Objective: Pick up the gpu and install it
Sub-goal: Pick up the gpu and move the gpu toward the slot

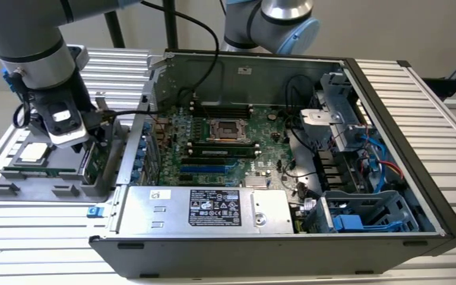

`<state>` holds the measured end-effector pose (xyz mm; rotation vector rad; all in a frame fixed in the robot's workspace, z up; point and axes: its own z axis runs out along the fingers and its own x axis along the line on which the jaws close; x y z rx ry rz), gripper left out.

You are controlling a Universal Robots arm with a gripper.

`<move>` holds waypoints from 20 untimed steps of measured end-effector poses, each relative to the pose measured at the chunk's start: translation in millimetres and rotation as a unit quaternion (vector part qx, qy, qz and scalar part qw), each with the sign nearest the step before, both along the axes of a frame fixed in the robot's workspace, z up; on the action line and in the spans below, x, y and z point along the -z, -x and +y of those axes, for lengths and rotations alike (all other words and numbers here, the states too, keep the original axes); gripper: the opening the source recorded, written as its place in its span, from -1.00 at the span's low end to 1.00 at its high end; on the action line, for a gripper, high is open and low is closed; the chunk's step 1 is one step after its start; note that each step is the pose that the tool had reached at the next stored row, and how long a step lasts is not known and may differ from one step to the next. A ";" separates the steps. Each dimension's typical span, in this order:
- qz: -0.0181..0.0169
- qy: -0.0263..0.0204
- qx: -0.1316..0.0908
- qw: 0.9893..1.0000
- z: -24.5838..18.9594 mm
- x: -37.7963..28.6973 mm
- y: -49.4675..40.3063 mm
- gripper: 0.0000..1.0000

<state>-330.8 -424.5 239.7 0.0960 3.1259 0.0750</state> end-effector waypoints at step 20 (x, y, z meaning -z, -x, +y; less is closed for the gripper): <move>0.000 0.000 0.000 1.000 0.0 5.4 0.0 1.00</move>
